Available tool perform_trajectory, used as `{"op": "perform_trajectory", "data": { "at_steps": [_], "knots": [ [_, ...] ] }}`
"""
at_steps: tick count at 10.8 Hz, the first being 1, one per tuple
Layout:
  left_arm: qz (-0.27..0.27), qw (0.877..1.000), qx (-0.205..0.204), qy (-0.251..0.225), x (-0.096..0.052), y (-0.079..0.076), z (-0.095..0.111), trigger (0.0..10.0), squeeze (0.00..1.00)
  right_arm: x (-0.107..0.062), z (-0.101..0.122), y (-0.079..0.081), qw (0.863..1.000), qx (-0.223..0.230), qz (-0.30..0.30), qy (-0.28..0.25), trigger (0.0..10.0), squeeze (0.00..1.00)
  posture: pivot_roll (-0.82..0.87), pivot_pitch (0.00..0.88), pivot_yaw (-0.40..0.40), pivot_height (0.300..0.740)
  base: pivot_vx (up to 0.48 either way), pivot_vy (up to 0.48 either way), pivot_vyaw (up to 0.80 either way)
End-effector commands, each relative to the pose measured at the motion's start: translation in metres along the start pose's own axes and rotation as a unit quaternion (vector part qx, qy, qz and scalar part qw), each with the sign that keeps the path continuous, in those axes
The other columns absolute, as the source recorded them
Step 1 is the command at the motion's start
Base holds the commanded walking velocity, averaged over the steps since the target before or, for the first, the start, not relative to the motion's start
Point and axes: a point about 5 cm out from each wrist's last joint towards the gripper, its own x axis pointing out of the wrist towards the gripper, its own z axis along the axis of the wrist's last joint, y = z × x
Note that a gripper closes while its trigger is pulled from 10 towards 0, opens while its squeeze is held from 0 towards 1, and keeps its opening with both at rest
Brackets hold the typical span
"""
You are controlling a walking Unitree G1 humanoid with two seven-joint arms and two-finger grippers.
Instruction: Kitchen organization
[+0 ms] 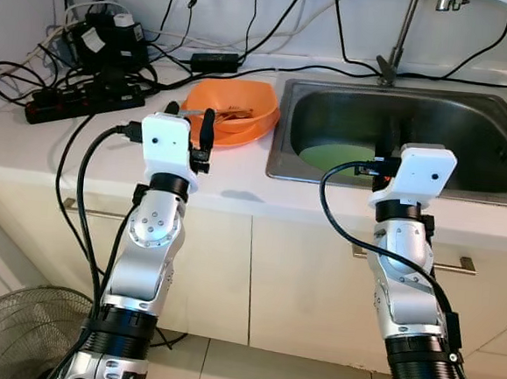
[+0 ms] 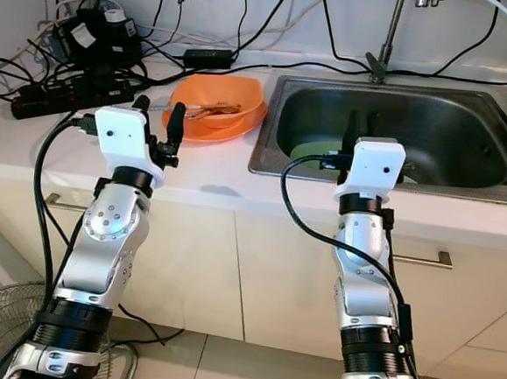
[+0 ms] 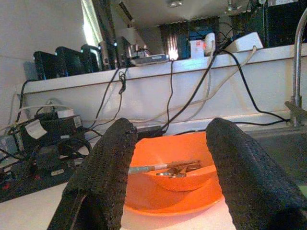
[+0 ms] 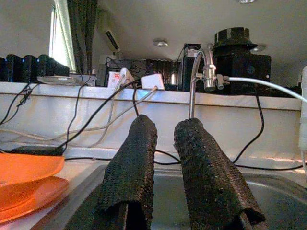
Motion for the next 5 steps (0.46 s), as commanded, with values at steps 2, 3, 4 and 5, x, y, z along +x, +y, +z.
{"op": "perform_trajectory", "data": {
  "at_steps": [2, 3, 4, 5],
  "knots": [
    [-0.002, 1.000, 0.005, 0.000, 0.0009, 0.0005, 0.0009, 10.0, 0.00, 0.0008, 0.0008, 0.0039, 1.000, 0.005, 0.008, -0.002, 10.0, 0.00, 0.05, 0.000, 0.087, 0.740, 0.000, 0.000, -0.40],
    [-0.003, 1.000, 0.005, 0.000, 0.0010, 0.0000, 0.0008, 10.0, 0.00, 0.0005, 0.0014, 0.0046, 1.000, 0.002, 0.010, -0.005, 10.0, 0.00, 0.05, 0.000, 0.086, 0.740, 0.000, 0.000, 0.00],
    [-0.003, 1.000, 0.005, 0.000, 0.0015, -0.0005, 0.0010, 10.0, 0.00, 0.0006, 0.0012, 0.0045, 1.000, 0.005, 0.010, -0.005, 10.0, 0.00, 0.05, 0.000, 0.085, 0.740, 0.000, 0.000, 0.00],
    [-0.002, 1.000, 0.005, -0.002, 0.0024, -0.0003, 0.0017, 10.0, 0.00, 0.0012, 0.0015, 0.0044, 1.000, 0.007, 0.009, -0.006, 10.0, 0.00, 0.05, 0.000, 0.084, 0.740, 0.000, 0.000, 0.00]
  ]
}}
